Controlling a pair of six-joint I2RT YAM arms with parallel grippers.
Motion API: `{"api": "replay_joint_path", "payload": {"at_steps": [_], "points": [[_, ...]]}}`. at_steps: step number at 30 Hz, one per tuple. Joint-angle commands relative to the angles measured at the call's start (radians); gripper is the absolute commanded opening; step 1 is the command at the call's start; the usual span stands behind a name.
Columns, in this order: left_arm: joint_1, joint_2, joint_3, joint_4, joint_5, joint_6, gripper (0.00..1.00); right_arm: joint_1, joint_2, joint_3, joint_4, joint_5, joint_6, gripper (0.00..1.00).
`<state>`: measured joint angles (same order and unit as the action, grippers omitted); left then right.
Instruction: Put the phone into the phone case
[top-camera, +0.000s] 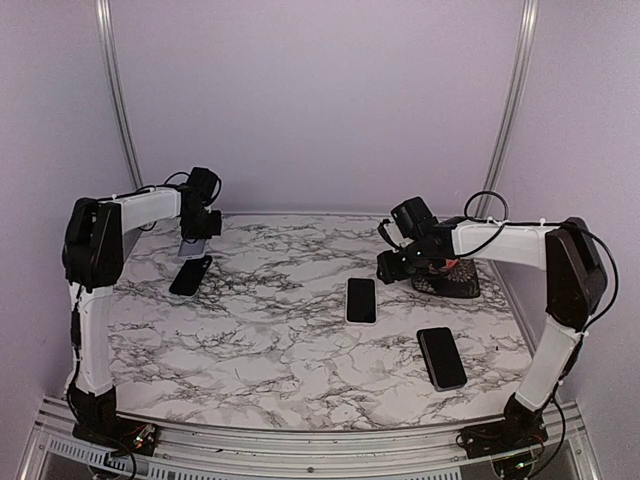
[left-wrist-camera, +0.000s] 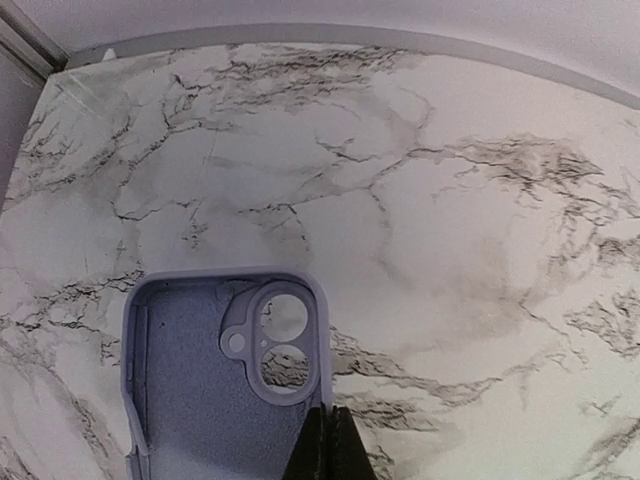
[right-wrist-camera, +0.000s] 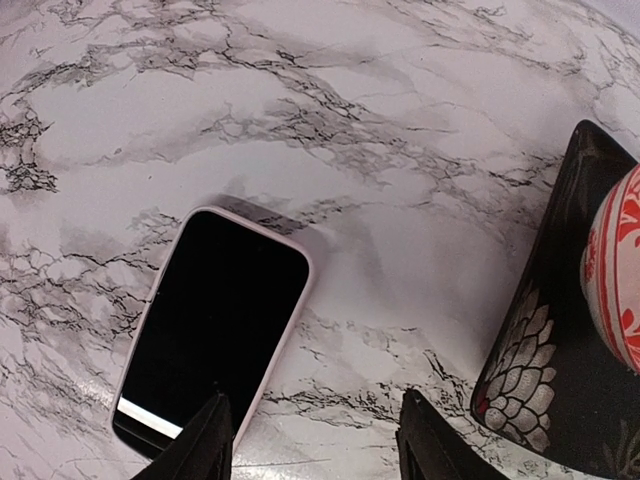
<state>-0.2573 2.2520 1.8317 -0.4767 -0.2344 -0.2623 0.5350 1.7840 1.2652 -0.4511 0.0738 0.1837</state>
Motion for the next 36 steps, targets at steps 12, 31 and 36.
{"api": "replay_joint_path", "payload": {"at_steps": [12,31,36], "points": [[-0.575,-0.361,-0.476,-0.070,0.294,-0.044,0.00,0.147,-0.079,0.000,-0.016,-0.099,0.031,0.54],[-0.323,-0.472,-0.697,-0.042,0.365,-0.091,0.08,0.396,0.229,0.109,0.091,-0.301,0.138,0.06],[-0.334,-0.469,-0.803,-0.040,0.421,-0.075,0.02,0.402,0.310,0.151,0.087,-0.344,0.141,0.03]]}}
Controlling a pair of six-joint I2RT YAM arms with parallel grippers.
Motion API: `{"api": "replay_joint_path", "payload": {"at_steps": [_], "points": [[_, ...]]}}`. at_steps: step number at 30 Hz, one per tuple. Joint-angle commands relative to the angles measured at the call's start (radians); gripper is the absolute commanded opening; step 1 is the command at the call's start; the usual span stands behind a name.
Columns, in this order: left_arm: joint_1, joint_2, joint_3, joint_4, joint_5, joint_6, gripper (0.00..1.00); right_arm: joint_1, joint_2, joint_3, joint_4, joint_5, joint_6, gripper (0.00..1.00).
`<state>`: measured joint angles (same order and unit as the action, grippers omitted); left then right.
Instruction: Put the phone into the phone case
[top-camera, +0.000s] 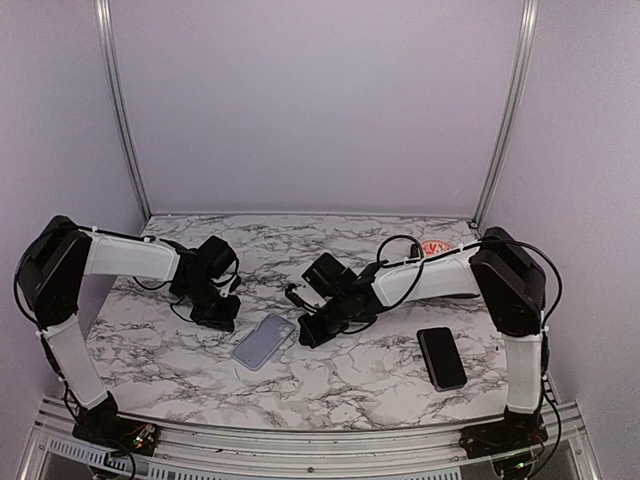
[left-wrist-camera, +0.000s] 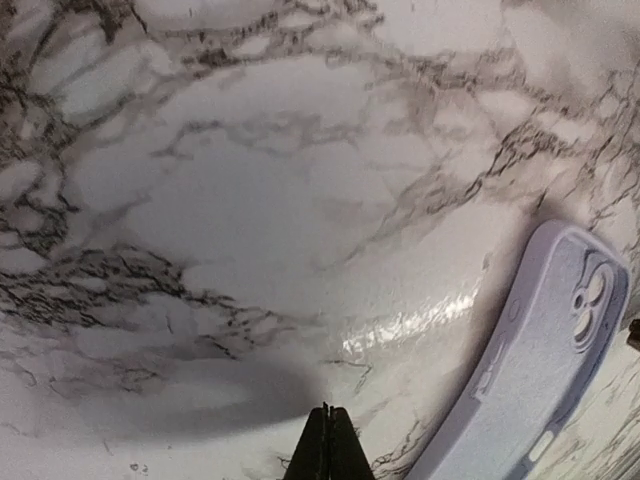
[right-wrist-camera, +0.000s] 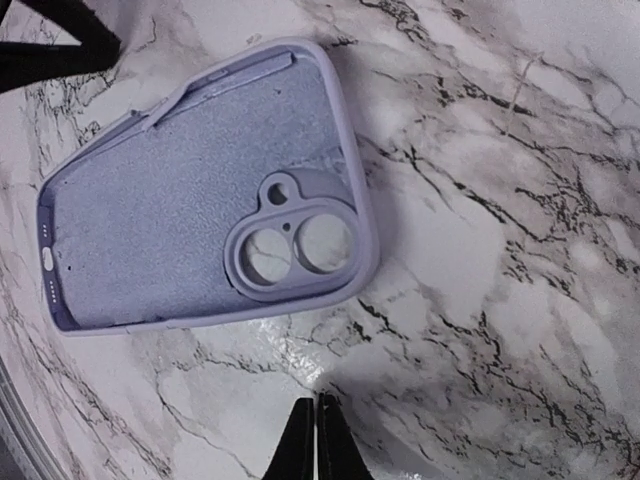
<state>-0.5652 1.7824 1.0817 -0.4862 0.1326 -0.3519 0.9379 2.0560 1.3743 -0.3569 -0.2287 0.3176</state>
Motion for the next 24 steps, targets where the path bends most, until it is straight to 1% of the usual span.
{"api": "replay_joint_path", "payload": {"at_steps": [1,4,6,10,14,17,21,24], "points": [[-0.038,0.003,-0.066,-0.031,0.071,0.040,0.02,-0.001,0.053,0.047,0.001,-0.048,0.011,0.03],[-0.073,0.027,-0.091,-0.032,0.150,0.069,0.02,-0.003,0.101,0.089,0.005,-0.042,0.020,0.02],[-0.109,0.037,-0.085,-0.021,0.198,0.085,0.02,-0.002,0.111,0.109,0.016,-0.007,0.024,0.00],[-0.168,0.057,-0.039,0.008,0.277,0.100,0.02,-0.008,0.098,0.128,0.021,0.076,0.026,0.00],[-0.180,0.071,0.007,0.038,0.309,0.098,0.03,-0.023,0.061,0.089,0.028,0.103,0.033,0.00],[-0.181,0.084,0.046,0.039,0.290,0.090,0.03,-0.033,0.023,0.047,0.012,0.107,0.033,0.00],[-0.169,0.038,0.026,0.042,0.251,0.075,0.03,-0.028,-0.030,-0.007,-0.030,0.097,0.018,0.00],[-0.142,0.014,-0.001,0.042,0.170,0.076,0.05,-0.011,-0.052,-0.039,-0.044,0.075,0.019,0.00]]}}
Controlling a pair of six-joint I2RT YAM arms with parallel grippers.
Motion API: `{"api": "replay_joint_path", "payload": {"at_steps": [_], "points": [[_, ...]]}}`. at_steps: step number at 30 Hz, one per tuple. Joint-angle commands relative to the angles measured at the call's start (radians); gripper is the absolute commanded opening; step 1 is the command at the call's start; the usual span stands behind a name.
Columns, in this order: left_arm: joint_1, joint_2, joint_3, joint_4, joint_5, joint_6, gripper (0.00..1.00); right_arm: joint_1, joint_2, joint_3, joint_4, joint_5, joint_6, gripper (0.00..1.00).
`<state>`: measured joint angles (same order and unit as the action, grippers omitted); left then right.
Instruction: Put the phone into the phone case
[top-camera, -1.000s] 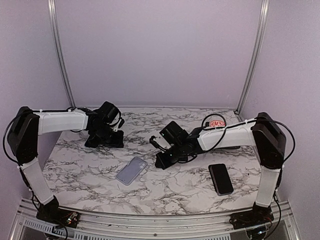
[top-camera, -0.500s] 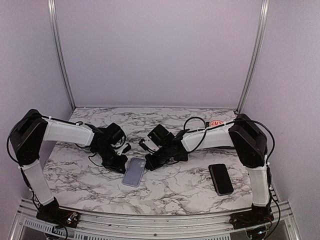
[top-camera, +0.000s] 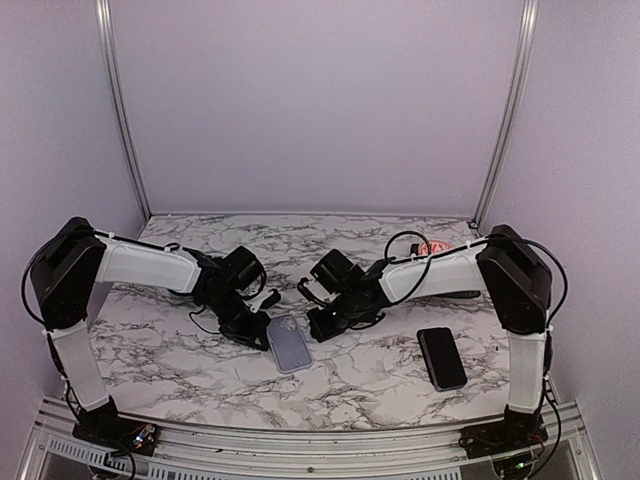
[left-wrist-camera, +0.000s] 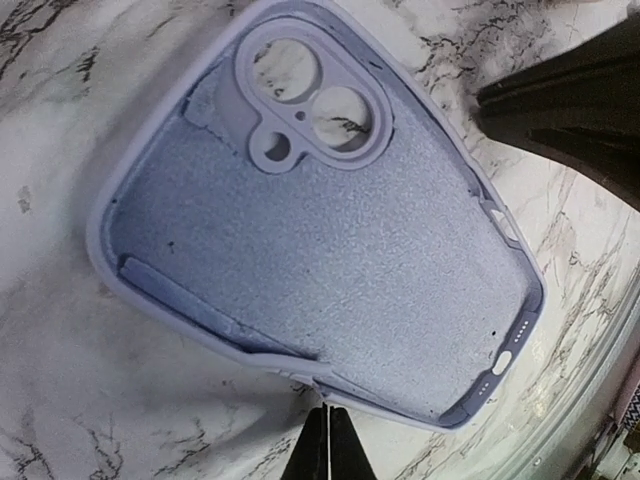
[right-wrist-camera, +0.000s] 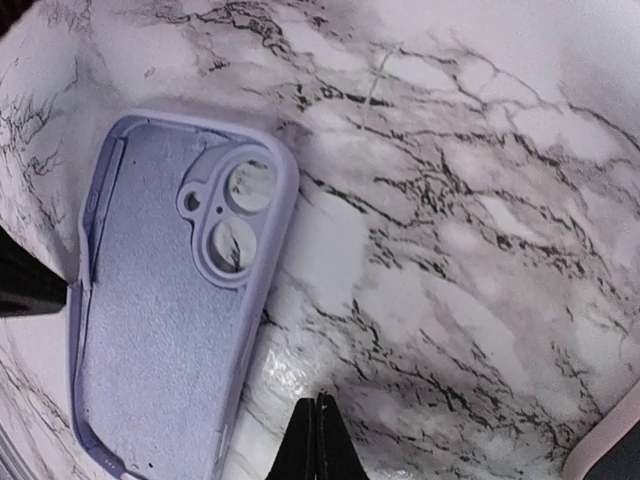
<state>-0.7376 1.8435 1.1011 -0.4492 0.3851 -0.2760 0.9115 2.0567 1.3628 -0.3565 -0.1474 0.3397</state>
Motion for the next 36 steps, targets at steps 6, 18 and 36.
{"api": "replay_joint_path", "payload": {"at_steps": [6,18,36], "points": [[0.066,0.032,0.016,0.033,-0.124,0.004,0.03,0.046,-0.051,-0.048,-0.045,-0.034,0.022,0.00],[0.068,-0.097,0.043,0.060,-0.179,-0.023,0.11,0.012,-0.261,-0.051,-0.254,0.294,0.044,0.33],[0.085,-0.277,0.062,0.072,-0.380,0.011,0.99,-0.420,-0.736,-0.484,-0.566,0.158,0.136,0.99]]}}
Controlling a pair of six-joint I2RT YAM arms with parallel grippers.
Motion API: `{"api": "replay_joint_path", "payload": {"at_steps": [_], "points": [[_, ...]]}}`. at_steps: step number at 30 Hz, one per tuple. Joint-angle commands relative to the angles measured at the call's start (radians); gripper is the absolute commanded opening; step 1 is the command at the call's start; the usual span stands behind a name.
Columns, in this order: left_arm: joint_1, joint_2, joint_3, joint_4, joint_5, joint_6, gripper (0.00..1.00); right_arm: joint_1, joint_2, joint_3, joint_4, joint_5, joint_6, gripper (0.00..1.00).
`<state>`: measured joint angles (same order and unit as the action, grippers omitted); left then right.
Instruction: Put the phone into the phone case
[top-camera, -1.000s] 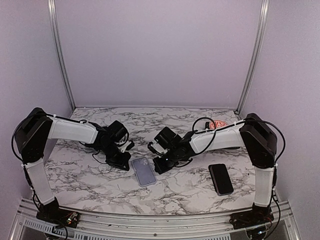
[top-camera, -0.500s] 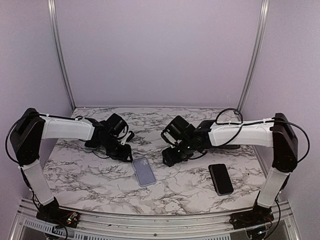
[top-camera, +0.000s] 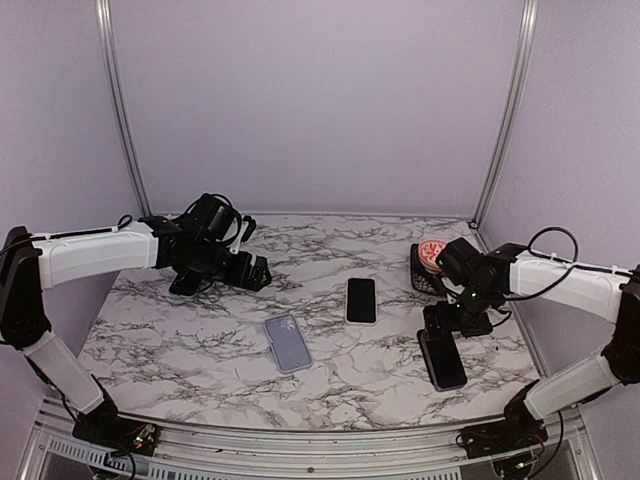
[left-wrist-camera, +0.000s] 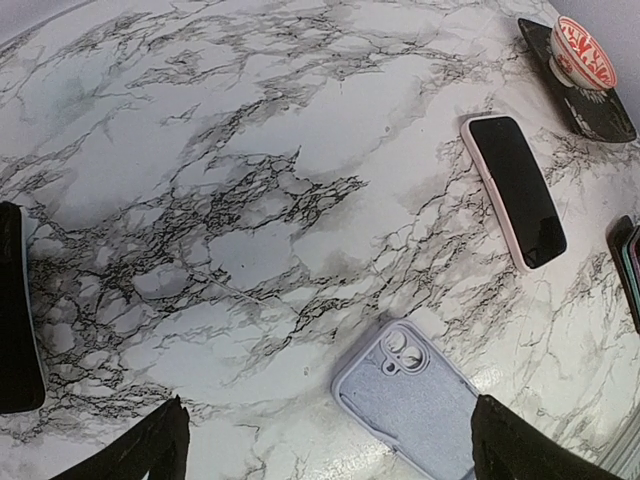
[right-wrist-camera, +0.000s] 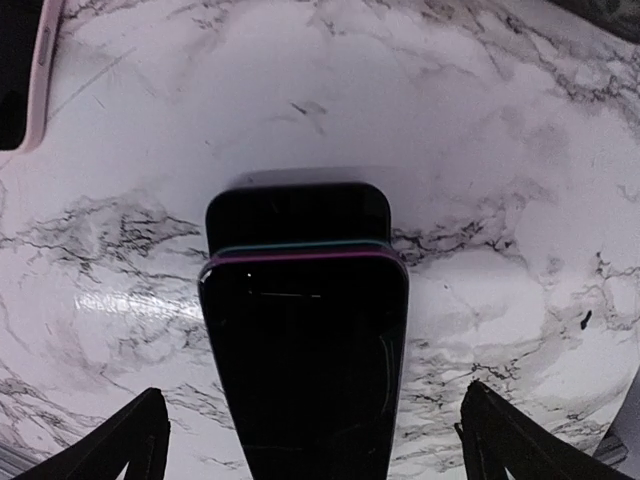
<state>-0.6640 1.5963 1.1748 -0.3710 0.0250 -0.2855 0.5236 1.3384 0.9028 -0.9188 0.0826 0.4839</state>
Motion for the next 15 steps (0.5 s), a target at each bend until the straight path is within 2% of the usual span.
{"api": "replay_joint_path", "payload": {"at_steps": [1,7,15], "points": [[0.013,-0.032,-0.013,-0.006,-0.020,0.023,0.99,-0.035,-0.010,-0.035,0.002,-0.106,-0.015,0.99],[0.018,-0.020,-0.014,-0.007,-0.004,0.021,0.99,-0.059,0.034,-0.087,0.053,-0.139,-0.074,0.99],[0.021,0.009,-0.011,-0.007,0.016,0.023,0.99,-0.071,0.045,-0.105,0.075,-0.133,-0.093,0.90]]}}
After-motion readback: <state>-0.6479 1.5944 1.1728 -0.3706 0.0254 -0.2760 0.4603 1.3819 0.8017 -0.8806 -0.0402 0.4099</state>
